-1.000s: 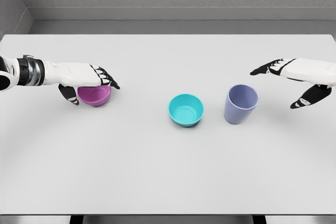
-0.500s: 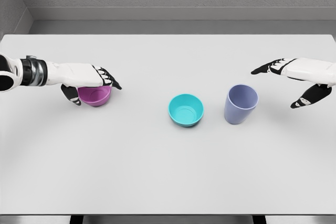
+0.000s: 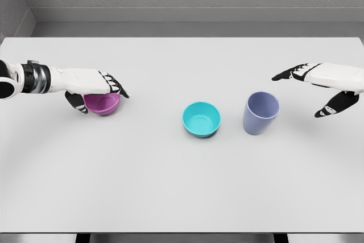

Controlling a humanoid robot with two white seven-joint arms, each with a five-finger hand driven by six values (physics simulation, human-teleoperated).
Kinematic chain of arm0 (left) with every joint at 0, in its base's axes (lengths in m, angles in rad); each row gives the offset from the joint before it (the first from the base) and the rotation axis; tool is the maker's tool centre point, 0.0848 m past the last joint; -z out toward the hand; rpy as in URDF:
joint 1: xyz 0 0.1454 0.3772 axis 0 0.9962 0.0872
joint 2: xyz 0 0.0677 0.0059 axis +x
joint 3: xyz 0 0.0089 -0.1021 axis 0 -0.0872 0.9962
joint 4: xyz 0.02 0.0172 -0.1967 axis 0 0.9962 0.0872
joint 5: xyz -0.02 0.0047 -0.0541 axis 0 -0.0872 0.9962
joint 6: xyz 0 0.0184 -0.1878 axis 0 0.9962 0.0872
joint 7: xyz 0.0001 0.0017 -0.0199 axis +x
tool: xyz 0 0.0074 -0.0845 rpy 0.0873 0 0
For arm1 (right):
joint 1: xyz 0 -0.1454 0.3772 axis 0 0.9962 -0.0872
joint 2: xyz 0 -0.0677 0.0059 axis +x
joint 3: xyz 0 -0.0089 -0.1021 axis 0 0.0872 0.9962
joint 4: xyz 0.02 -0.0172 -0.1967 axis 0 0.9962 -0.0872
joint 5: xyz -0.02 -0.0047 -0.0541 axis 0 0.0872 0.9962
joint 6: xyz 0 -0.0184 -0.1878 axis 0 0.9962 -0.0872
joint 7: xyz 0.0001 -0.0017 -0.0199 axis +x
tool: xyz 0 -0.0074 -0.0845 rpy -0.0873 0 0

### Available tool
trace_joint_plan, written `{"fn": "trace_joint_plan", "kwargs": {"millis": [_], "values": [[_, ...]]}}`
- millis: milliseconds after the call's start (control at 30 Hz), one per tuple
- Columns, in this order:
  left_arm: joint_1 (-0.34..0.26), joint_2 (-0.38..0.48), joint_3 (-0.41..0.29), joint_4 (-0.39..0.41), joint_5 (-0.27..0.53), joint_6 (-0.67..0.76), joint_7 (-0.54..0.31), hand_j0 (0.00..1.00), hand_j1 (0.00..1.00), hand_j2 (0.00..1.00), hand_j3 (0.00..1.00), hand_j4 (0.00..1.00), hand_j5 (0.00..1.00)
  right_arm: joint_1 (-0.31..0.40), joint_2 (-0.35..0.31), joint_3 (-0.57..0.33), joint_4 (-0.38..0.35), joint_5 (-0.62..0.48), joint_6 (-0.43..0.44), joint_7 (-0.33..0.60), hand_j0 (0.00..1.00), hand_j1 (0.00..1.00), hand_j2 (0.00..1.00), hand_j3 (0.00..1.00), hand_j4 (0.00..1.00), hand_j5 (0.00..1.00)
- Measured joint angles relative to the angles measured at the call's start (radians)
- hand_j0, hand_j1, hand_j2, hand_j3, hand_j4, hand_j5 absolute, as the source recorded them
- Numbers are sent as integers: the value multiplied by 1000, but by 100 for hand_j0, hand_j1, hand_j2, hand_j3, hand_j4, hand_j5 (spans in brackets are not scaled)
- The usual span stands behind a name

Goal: Stacking bowl and cup with both arms

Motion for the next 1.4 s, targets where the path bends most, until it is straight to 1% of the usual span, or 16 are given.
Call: {"fn": "trace_joint_plan", "kwargs": {"millis": [67, 167, 467, 600, 700, 767, 800, 833, 1100, 1233, 1400], "values": [[0, 0, 1, 0, 0, 0, 0, 85, 85, 85, 85, 85, 85, 0, 6, 1, 2, 0, 0, 0, 100, 100, 100, 100, 100, 100], [0, 1, 3, 0, 1, 0, 0, 81, 81, 81, 81, 81, 81, 0, 10, 13, 16, 0, 1, 1, 100, 100, 100, 100, 100, 100], [-5, 2, 12, -7, 3, 0, 0, 79, 79, 79, 79, 79, 79, -6, 2, 22, 28, -6, 1, 32, 100, 100, 100, 100, 100, 100], [-9, 2, 19, -10, 3, 0, 0, 77, 77, 77, 77, 77, 77, -8, 1, 23, 27, -8, 51, 34, 100, 100, 100, 100, 100, 100], [-14, 2, 21, -16, 2, 0, 0, 76, 76, 76, 76, 76, 76, -12, 1, 22, 26, -8, 69, 34, 100, 100, 100, 100, 100, 100], [-15, 2, 21, -29, 2, 0, 0, 76, 76, 76, 76, 76, 76, -14, 1, 22, 26, -8, 73, 35, 100, 100, 100, 100, 100, 100], [-17, 2, 21, -37, 1, 0, 0, 73, 73, 73, 73, 73, 73, -14, 1, 21, 26, -8, 75, 35, 100, 100, 100, 100, 100, 100], [-18, 2, 21, -46, 1, 0, 0, 73, 73, 73, 73, 73, 73, -14, 1, 21, 26, -9, 76, 35, 100, 100, 100, 100, 100, 100], [-35, 0, 20, -116, -2, 0, 0, 73, 73, 73, 73, 73, 73, -14, 4, 21, 24, -10, 74, 35, 100, 100, 100, 100, 100, 100], [-49, -7, 17, -131, -4, 0, 0, 73, 73, 73, 73, 73, 73, -15, 8, 21, 24, -10, 76, 35, 100, 100, 100, 100, 100, 100], [-51, -21, 14, -163, -13, 0, 0, 73, 73, 73, 73, 73, 73, -28, 11, 21, 23, -9, 82, 35, 100, 100, 100, 100, 100, 100]]}}
